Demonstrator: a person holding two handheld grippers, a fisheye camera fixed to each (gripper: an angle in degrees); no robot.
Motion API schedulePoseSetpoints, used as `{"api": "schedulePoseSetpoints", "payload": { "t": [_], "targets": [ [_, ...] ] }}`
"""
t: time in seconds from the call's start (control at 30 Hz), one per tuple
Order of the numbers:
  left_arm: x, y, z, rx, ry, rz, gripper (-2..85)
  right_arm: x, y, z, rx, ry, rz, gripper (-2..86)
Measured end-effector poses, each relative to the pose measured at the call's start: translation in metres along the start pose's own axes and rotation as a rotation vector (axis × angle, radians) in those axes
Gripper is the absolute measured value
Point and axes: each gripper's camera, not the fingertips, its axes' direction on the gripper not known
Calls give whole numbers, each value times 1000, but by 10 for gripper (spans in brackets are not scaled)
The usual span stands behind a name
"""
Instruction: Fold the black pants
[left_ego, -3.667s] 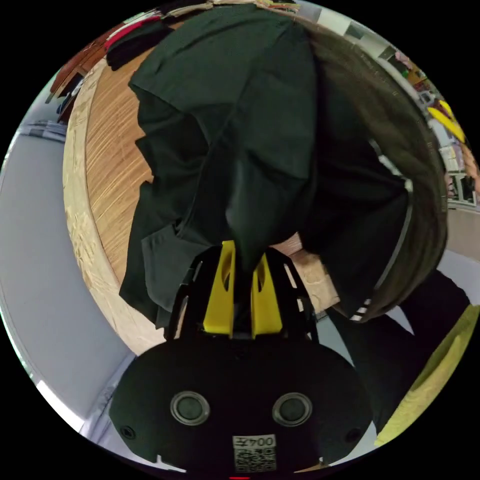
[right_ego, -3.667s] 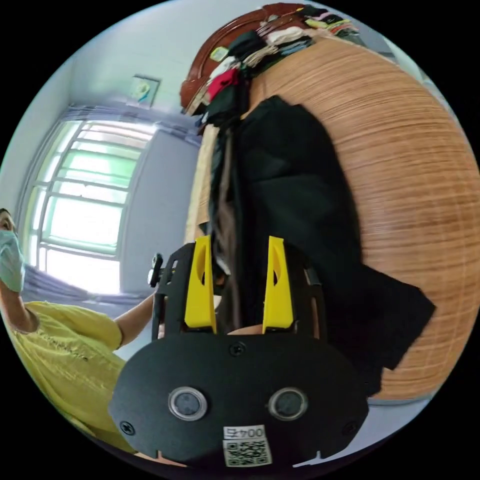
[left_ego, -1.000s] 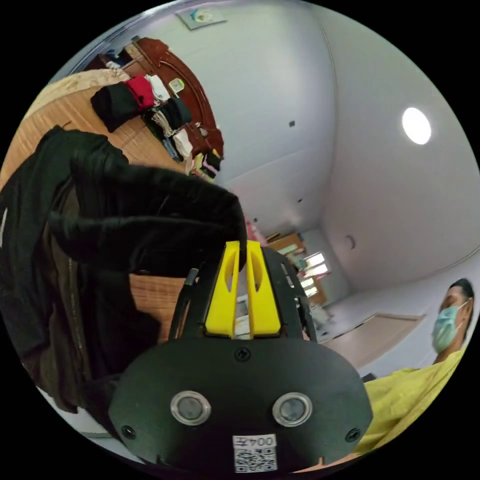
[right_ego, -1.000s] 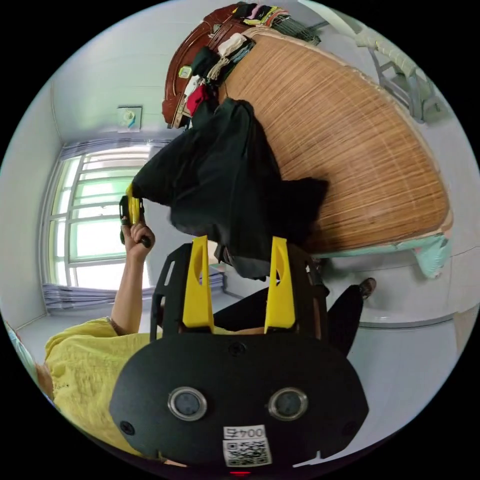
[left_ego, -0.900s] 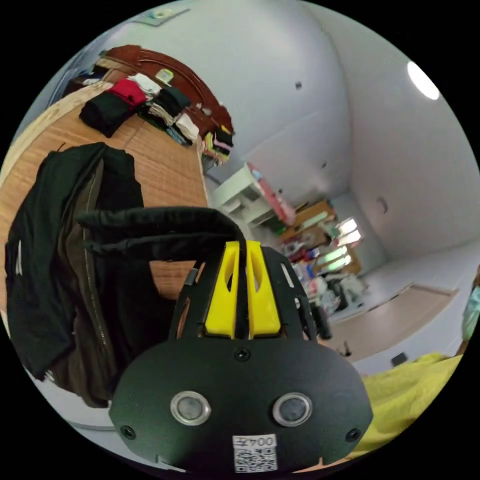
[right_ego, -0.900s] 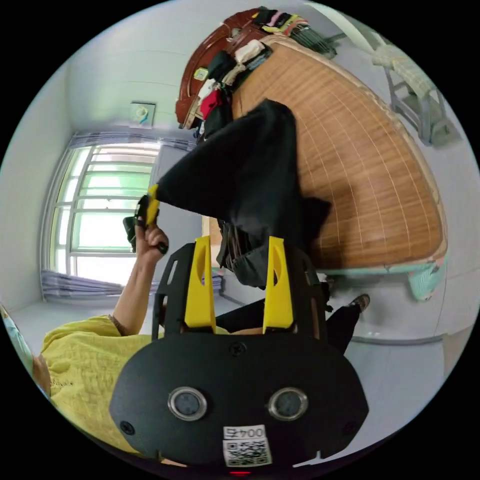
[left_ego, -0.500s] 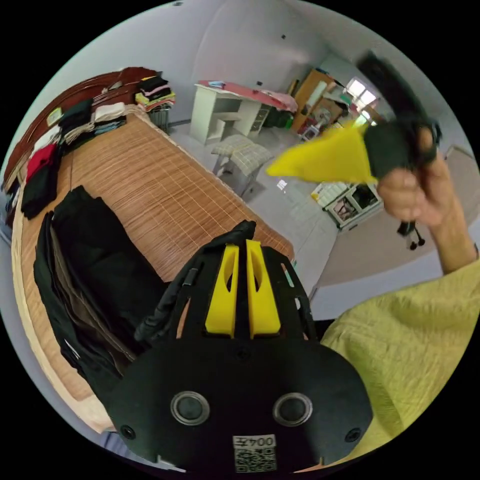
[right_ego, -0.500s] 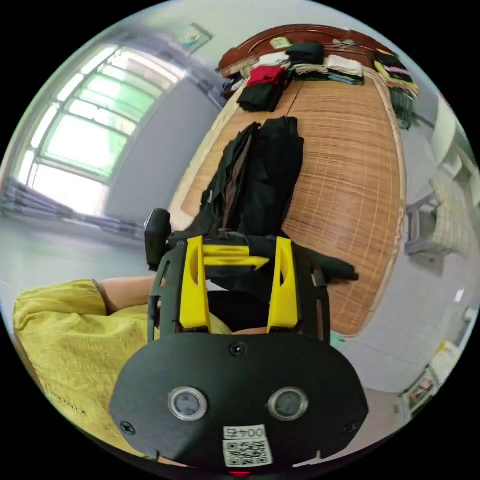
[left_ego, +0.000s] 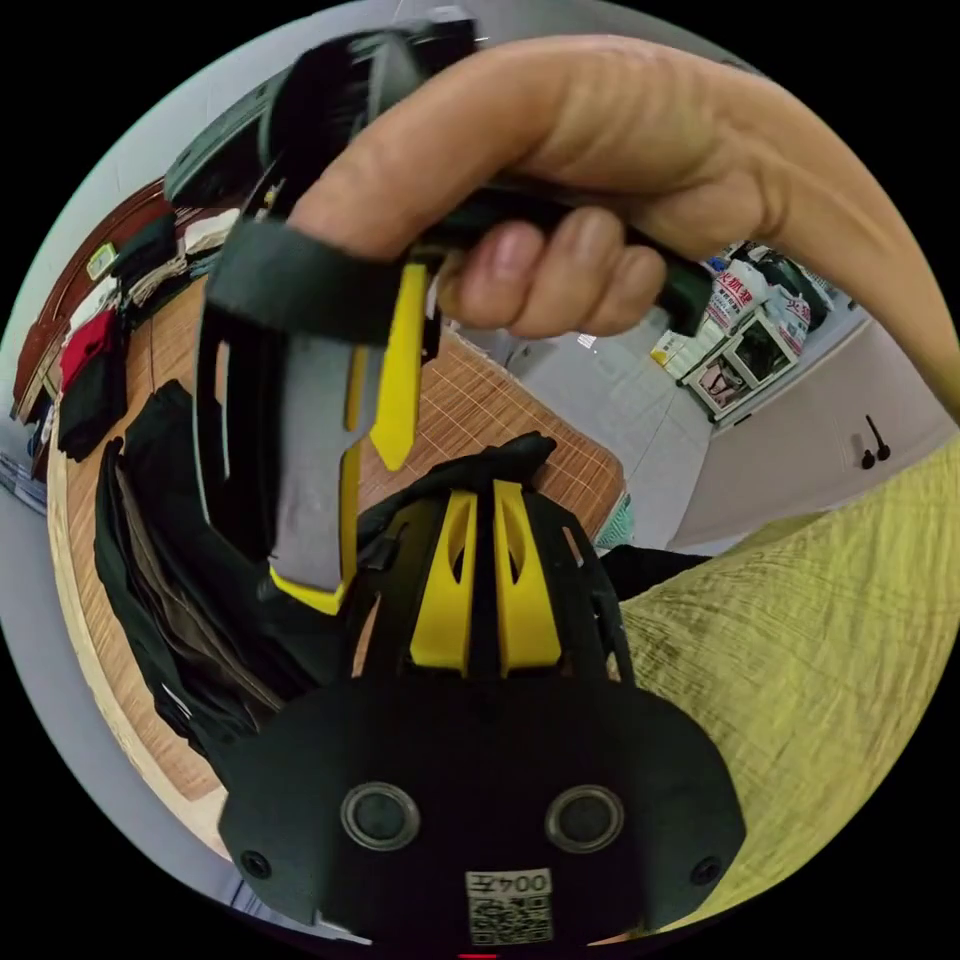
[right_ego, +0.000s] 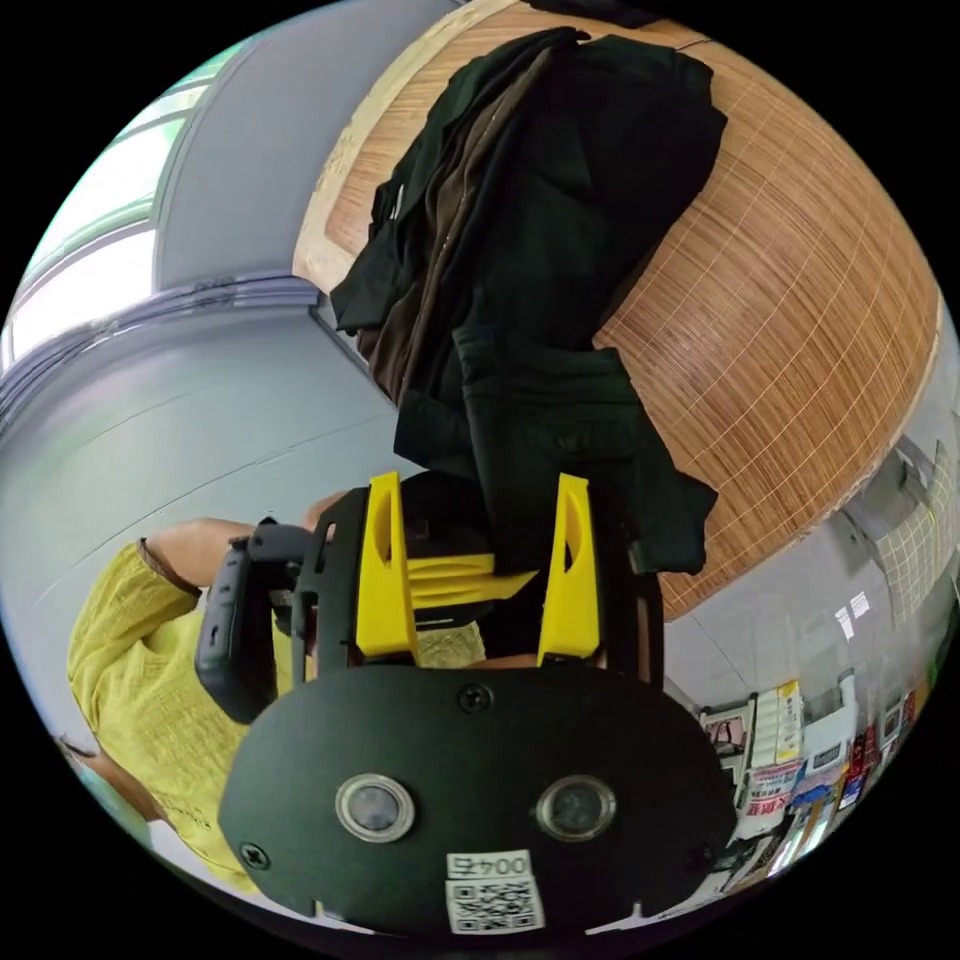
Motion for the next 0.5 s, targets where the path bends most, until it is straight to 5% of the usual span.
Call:
{"api": "schedulePoseSetpoints", "payload": {
  "t": [0.17, 0.33, 0.5],
  "targets": [
    [19, -2, -6, 14, -94, 89, 41, -18, -33, 5, -122, -49, -57, 215],
    [40, 1, -8, -16, -184, 237, 41, -52, -48, 40, -360, 300, -171, 106],
    [25, 5, -10, -47, -209, 221, 40, -59, -35, 31, -232, 472, -198, 55]
  ]
}}
